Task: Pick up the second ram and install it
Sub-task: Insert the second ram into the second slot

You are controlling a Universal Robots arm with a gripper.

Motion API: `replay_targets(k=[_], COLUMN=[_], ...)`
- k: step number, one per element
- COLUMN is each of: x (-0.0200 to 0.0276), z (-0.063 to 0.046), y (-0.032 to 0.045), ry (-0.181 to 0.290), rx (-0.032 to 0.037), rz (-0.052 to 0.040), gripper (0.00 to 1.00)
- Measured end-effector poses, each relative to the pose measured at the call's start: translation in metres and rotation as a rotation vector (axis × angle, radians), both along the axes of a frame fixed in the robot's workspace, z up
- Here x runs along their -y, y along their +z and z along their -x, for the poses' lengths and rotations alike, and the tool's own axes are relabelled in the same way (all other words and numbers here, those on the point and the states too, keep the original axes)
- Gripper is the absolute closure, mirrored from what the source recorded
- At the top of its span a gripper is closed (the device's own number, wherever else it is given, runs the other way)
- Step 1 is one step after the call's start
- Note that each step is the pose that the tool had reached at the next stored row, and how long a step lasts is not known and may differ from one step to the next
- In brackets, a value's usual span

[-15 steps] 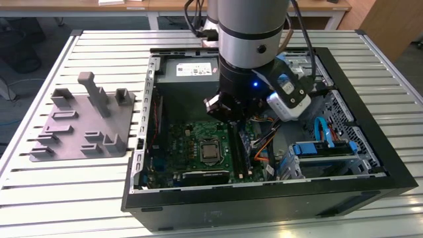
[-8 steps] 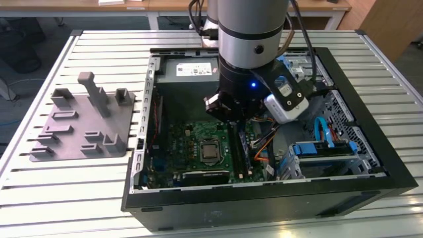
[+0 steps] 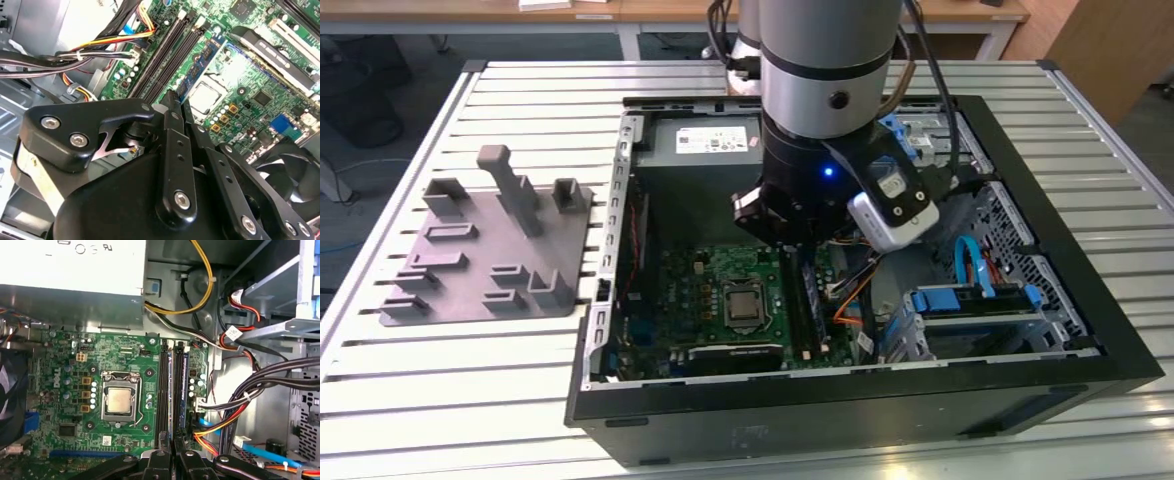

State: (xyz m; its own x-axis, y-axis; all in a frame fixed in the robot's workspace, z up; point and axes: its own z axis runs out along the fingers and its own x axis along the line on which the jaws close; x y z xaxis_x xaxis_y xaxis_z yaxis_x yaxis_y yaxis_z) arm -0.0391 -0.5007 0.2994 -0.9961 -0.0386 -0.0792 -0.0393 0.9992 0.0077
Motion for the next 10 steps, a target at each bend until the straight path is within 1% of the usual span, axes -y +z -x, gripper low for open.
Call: replay_targets(k=[10], x=[0.0], z=[0.0], y=[-0.0002], ry=[-0.073], rx=[0.0], rz=[0.0], gripper=[0.86])
